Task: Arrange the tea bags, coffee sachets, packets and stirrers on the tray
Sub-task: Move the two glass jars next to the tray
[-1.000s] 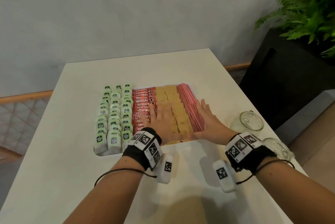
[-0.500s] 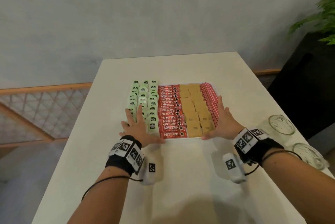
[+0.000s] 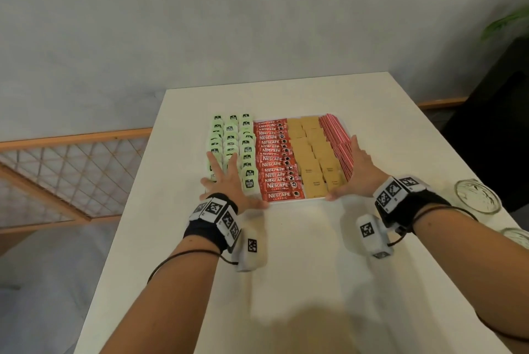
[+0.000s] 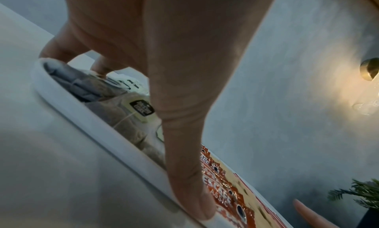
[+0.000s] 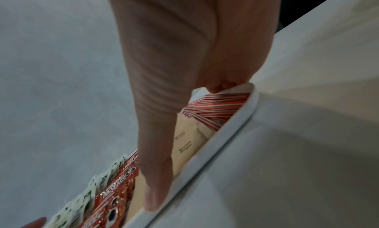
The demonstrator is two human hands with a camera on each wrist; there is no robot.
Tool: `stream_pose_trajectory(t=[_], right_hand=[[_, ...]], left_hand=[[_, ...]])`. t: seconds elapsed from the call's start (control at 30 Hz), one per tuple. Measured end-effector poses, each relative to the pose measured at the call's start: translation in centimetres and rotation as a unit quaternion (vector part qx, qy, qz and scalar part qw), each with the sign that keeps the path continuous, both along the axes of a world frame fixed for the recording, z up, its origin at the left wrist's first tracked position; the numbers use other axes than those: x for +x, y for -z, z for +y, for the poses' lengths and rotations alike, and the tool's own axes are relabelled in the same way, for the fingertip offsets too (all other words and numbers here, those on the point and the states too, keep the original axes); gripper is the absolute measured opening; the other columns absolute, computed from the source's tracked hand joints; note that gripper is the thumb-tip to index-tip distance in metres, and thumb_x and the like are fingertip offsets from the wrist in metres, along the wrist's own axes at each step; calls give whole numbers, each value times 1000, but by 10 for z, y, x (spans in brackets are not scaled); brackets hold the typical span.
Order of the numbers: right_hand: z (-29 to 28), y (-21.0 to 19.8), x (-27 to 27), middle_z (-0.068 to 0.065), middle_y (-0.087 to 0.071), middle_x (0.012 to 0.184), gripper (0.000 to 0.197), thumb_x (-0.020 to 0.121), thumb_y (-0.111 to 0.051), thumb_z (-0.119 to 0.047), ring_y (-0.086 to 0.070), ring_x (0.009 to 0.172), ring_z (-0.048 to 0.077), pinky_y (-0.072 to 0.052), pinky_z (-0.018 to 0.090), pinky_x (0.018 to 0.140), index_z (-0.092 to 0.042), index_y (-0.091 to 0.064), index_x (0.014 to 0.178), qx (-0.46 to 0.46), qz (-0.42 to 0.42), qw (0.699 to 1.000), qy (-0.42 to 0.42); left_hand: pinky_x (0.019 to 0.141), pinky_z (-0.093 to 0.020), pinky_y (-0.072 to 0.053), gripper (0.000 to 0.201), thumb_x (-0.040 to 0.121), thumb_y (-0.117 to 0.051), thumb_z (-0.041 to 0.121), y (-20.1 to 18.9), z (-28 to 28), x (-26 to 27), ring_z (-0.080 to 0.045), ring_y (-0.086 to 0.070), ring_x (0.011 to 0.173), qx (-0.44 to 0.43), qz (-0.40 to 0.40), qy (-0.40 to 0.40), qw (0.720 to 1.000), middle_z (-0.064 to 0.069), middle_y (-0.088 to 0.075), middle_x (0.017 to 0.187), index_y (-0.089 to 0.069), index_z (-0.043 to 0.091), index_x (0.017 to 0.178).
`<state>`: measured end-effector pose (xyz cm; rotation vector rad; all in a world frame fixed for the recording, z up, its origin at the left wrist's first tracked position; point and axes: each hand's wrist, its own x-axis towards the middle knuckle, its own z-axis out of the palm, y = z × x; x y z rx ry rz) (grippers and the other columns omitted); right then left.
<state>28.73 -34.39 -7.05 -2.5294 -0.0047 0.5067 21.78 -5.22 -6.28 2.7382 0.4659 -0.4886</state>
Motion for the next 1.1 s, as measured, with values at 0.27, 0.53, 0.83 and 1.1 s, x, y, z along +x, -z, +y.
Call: stream_pose_trajectory(t=[0.27, 0.53, 0.83, 1.1], right_hand=[[-6, -10, -26, 16, 8, 162, 158, 52, -93, -43, 11, 149, 32, -6, 57, 119, -24, 31, 147, 39, -18, 999, 26], [-82, -45, -117, -11, 11, 162, 137, 64, -89, -38, 14, 149, 18, -6, 45, 122, -37, 17, 151, 36, -111, 993, 13], [-190, -58, -166, 6, -36, 151, 128, 70, -81, -20, -55, 118, 26, -49, 36, 93, -40, 16, 150, -21, -36, 993, 109], [-196, -64, -181, 0, -45, 141, 111, 73, -81, -37, -52, 118, 20, -47, 30, 88, -26, -6, 154, -8, -8, 993, 114]], left_hand=[[104, -79, -15, 145, 48, -71, 83, -5, -2, -5, -52, 12, 144, 17, -3, -5, 1000, -5, 48, 148, 21, 38, 150], [110, -73, -5, 100, 75, -54, 78, -26, -86, -18, -43, 10, 147, 13, -119, 132, 984, -8, 25, 160, -14, 29, 153], [108, -41, -37, 47, 92, -54, 55, -24, -208, -33, -19, -46, 129, -137, -75, 283, 946, 0, -46, 145, -55, 24, 127], [98, -29, -44, 90, 79, -72, 55, -26, -282, -64, -19, -55, 121, -238, 50, 328, 913, -1, -52, 140, -29, 20, 150]])
